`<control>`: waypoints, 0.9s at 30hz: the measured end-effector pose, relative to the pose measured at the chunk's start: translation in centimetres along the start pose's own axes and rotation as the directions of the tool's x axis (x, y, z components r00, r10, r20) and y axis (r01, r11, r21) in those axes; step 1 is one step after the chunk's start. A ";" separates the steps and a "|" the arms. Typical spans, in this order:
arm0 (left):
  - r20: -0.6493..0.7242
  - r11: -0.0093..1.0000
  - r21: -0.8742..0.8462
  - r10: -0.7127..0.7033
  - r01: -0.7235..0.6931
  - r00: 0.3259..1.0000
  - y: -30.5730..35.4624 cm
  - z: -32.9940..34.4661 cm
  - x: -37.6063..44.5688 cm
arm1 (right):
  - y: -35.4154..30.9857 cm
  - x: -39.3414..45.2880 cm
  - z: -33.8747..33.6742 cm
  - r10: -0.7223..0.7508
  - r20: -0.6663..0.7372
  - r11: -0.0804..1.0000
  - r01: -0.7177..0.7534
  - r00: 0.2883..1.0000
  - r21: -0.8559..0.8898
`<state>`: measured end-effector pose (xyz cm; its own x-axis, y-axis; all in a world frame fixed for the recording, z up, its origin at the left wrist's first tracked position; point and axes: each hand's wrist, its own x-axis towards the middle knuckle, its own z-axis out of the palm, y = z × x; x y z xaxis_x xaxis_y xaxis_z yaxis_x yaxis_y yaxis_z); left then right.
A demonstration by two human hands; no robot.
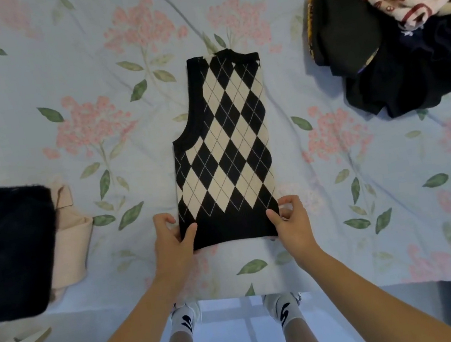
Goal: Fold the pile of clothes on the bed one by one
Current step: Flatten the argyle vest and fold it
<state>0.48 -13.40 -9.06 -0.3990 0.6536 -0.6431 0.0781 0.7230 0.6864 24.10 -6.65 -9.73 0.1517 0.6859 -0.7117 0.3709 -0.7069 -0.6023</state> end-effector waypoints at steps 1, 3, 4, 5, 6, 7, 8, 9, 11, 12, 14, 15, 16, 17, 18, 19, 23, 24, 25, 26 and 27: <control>-0.012 0.999 0.017 0.035 -0.035 0.999 0.0 0.1 -0.4 | -0.1 -0.5 -0.2 -0.002 0.009 0.999 0.002 1.000 0.040; -0.019 0.998 0.004 0.063 -0.063 0.998 0.5 0.2 -1.4 | -0.9 -1.5 -0.8 -0.027 0.029 0.994 0.023 0.999 0.107; -0.019 0.997 -0.029 0.068 -0.068 0.998 1.0 0.1 -1.8 | -1.5 -2.0 -1.2 -0.041 0.047 0.990 0.034 0.998 0.135; -0.018 0.996 -0.070 0.060 -0.061 0.998 1.6 0.0 -2.0 | -2.6 -2.5 -1.7 -0.045 0.067 0.986 0.034 0.997 0.163; -0.014 0.992 -0.120 0.037 -0.038 0.999 2.6 -0.1 -2.2 | -3.8 -2.9 -2.1 -0.035 0.081 0.979 0.018 0.996 0.204; -0.017 0.984 -0.178 -0.017 0.013 1.000 3.8 -0.4 -2.0 | -5.1 -3.0 -2.5 -0.009 0.089 0.969 -0.013 0.996 0.245; -0.022 0.965 -0.247 -0.094 0.086 0.995 5.4 -0.6 -1.6 | -6.4 -2.7 -2.9 0.022 0.093 0.954 -0.048 0.995 0.296; -0.027 0.935 -0.319 -0.173 0.156 0.985 7.0 -0.7 -0.7 | -7.7 -2.1 -3.2 0.056 0.095 0.938 -0.085 0.994 0.335; -0.011 0.862 -0.447 -0.274 0.240 0.962 10.6 -0.9 1.6 | -10.6 -0.2 -3.6 0.118 0.095 0.895 -0.148 0.988 0.422; 0.011 0.830 -0.491 -0.298 0.265 0.954 12.5 -1.0 3.0 | -12.3 1.1 -3.6 0.145 0.092 0.871 -0.171 0.985 0.461; 0.081 0.794 -0.525 -0.311 0.306 0.947 16.5 -0.9 6.1 | -16.0 3.7 -3.7 0.168 0.095 0.843 -0.193 0.981 0.503; 0.114 0.794 -0.520 -0.301 0.315 0.947 18.5 -0.8 8.0 | -17.8 5.1 -3.6 0.166 0.098 0.839 -0.193 0.981 0.509; 0.138 0.799 -0.513 -0.283 0.313 0.949 20.3 -0.6 9.7 | -19.4 6.7 -3.5 0.158 0.097 0.835 -0.186 0.983 0.518; 0.150 0.809 -0.506 -0.260 0.300 0.954 22.1 -0.4 11.4 | -21.1 8.1 -3.4 0.150 0.086 0.835 -0.173 0.985 0.522; 0.151 0.822 -0.498 -0.234 0.278 0.960 23.8 -0.1 12.8 | -22.5 9.7 -3.3 0.139 0.069 0.833 -0.154 0.988 0.531; 0.153 0.836 -0.489 -0.199 0.249 0.968 25.2 0.2 14.2 | -23.6 11.4 -3.2 0.122 0.044 0.838 -0.126 0.992 0.531; 0.052 0.958 -0.278 -0.066 0.078 0.996 27.0 1.1 17.2 | -25.0 15.9 -3.4 0.048 -0.040 0.951 -0.033 0.998 0.307; -0.025 0.988 -0.153 -0.010 0.006 1.000 26.1 1.3 17.3 | -24.2 16.2 -3.3 0.028 -0.081 0.988 -0.015 0.996 0.152; -0.087 0.999 -0.021 0.040 -0.042 0.995 24.5 1.5 17.2 | -23.1 16.2 -3.1 0.006 -0.114 1.000 -0.005 0.993 0.017; -0.120 0.994 0.092 0.063 -0.052 0.991 22.5 1.6 17.0 | -21.7 16.1 -2.8 -0.002 -0.122 0.998 -0.007 0.993 -0.068; -0.126 0.988 0.156 0.039 -0.019 0.991 20.3 1.7 16.9 | -20.3 15.9 -2.3 0.020 -0.094 0.994 -0.030 0.995 -0.102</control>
<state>-3.07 12.74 -6.54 -0.5077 0.6480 -0.5677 0.2270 0.7363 0.6374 21.10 18.98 -7.97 0.2448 0.6846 -0.6865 0.4576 -0.7058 -0.5407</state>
